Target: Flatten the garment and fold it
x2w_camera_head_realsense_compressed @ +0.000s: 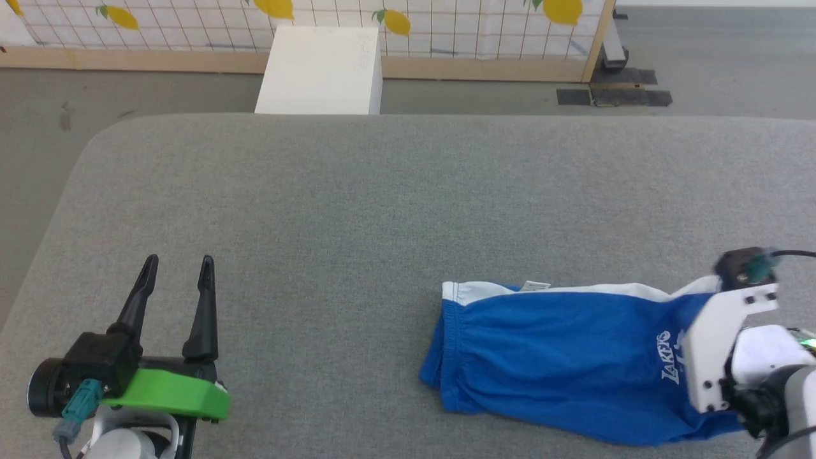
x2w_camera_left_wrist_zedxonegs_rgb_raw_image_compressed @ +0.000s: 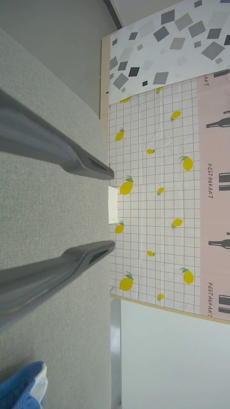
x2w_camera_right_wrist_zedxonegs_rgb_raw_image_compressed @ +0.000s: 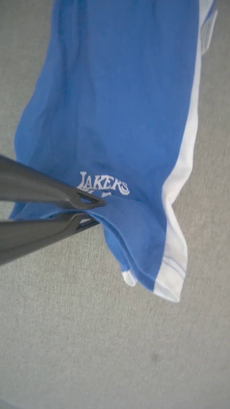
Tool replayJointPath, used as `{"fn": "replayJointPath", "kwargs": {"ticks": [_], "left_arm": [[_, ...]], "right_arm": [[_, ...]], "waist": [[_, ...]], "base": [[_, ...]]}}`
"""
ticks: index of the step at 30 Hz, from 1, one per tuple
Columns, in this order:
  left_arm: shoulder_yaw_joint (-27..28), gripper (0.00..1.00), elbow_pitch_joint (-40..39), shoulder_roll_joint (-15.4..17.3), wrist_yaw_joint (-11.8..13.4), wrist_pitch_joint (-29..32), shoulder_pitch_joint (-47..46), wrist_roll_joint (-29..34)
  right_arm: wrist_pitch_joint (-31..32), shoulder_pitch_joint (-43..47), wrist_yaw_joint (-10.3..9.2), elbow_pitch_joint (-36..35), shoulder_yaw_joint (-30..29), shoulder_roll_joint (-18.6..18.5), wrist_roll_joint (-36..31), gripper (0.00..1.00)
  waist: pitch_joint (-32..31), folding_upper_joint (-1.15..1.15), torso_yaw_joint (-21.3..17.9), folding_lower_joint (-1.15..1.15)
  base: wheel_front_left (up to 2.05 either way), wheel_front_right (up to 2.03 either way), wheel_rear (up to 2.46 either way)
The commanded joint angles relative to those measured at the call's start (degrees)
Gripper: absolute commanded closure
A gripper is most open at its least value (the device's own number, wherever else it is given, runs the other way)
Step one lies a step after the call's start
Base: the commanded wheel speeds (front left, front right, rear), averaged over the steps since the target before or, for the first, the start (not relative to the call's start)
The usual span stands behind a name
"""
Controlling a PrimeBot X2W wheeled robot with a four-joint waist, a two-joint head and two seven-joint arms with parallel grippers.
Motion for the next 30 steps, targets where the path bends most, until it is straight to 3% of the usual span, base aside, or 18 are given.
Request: {"fn": "replayJointPath", "kwargs": {"ticks": [1, 6, 10, 18, 27, 28, 29, 30], "left_arm": [[0.2, 0.0, -0.2, -0.5, -0.4, -0.3, 0.9, 0.5], [0.3, 0.0, -0.6, -1.0, -0.6, -0.3, 1.8, 1.0], [-0.1, 0.0, -0.6, -1.3, -1.2, -0.3, 1.8, 1.3], [-0.5, 0.0, 0.1, -1.8, -1.9, -0.3, 1.0, 1.3], [0.1, 0.0, 0.7, -2.1, -2.5, -0.3, 0.6, 1.1], [0.1, 0.0, 0.7, -2.2, -2.6, -0.3, 0.5, 1.1], [0.1, 0.0, 0.8, -2.2, -2.6, -0.3, 0.4, 1.1], [0.2, 0.0, 0.9, -2.3, -2.7, -0.3, 0.3, 1.1]], "right_arm": [[1.5, 1.4, -0.1, -3.1, 2.2, -0.7, 1.5, 1.0], [4.5, 2.4, -0.1, -11.0, 10.0, -1.1, 4.8, 1.0], [4.3, 0.0, -0.1, -11.4, 17.5, 0.6, 6.9, 1.0], [0.6, -5.6, -0.1, -1.4, 24.4, 4.5, 8.0, 1.0], [-5.3, -10.7, -0.1, 12.6, 27.0, 7.4, 7.0, 1.0], [-5.9, -11.2, -0.1, 13.5, 27.5, 7.5, 6.9, 0.81], [-6.6, -11.7, -0.1, 14.4, 28.2, 7.6, 7.0, 0.45], [-7.2, -12.1, -0.1, 14.8, 28.6, 7.6, 7.2, 0.0]], "waist": [[-0.8, 0.0, -0.2, 0.0], [-1.3, 0.0, 0.0, 0.0], [-1.2, 0.0, 1.3, 0.0], [0.0, 0.0, 4.7, 0.0], [1.5, 0.0, 7.0, 0.0], [1.6, 0.0, 7.1, 0.0], [1.6, 0.0, 7.2, 0.0], [1.6, 0.0, 7.2, 0.0]], "base": [[0.0, 0.0, 0.0], [0.0, 0.0, 0.0], [0.0, 0.0, 0.0], [0.0, 0.0, 0.0], [0.0, 0.0, 0.0], [0.0, 0.0, 0.0], [0.0, 0.0, 0.0], [0.0, 0.0, 0.0]]}}
